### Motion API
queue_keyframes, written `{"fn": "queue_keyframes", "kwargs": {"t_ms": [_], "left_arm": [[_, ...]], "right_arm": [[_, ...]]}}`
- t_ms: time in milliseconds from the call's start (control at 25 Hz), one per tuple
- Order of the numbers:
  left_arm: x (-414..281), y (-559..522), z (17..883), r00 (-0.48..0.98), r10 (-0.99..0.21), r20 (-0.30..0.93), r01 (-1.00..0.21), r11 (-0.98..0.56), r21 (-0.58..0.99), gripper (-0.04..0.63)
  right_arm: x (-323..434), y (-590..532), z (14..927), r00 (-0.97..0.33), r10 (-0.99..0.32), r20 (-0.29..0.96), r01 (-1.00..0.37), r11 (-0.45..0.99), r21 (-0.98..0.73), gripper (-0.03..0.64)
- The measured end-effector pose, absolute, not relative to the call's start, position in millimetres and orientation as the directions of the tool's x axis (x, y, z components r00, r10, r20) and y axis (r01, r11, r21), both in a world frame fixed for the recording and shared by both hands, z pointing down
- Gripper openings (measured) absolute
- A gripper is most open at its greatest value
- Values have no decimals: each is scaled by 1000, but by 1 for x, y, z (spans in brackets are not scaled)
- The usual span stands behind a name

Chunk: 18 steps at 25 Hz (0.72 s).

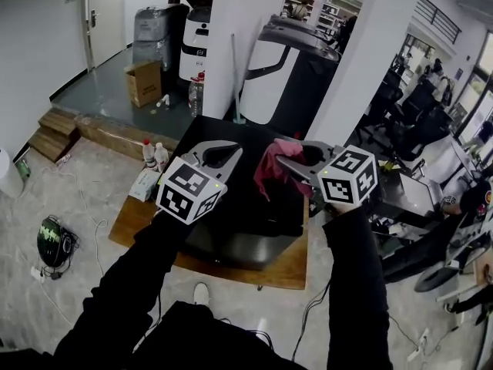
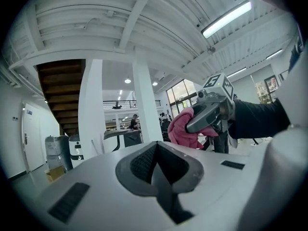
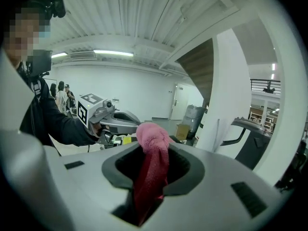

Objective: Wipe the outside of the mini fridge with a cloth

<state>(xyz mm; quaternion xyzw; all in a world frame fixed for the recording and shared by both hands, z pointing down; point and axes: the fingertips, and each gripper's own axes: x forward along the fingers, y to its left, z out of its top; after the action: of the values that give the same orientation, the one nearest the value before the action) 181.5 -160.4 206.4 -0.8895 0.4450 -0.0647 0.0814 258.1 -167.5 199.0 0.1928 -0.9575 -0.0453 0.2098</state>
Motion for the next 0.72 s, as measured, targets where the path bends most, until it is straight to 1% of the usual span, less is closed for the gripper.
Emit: {"fn": "queue_keyframes", "kwargs": {"t_ms": [160,280,440,720], "left_arm": [[206,-187,202,620,-784,20,-771,-614,-169,6],[216,-211,201,627,-779,13,-770,-623,-139,6],[228,-241,209,645,-764,33,-757,-644,-114,6],[227,-297,228,655,-753,62,-749,-658,-78,6]], "right_arm": [[291,-197,198,-813,-441,380,-412,897,161,110],[305,-219,199,-790,-466,399,-439,884,163,112],[317,-253,208,-743,-488,458,-460,870,180,114],[308,-322,253,-670,-470,575,-482,864,144,114]]}}
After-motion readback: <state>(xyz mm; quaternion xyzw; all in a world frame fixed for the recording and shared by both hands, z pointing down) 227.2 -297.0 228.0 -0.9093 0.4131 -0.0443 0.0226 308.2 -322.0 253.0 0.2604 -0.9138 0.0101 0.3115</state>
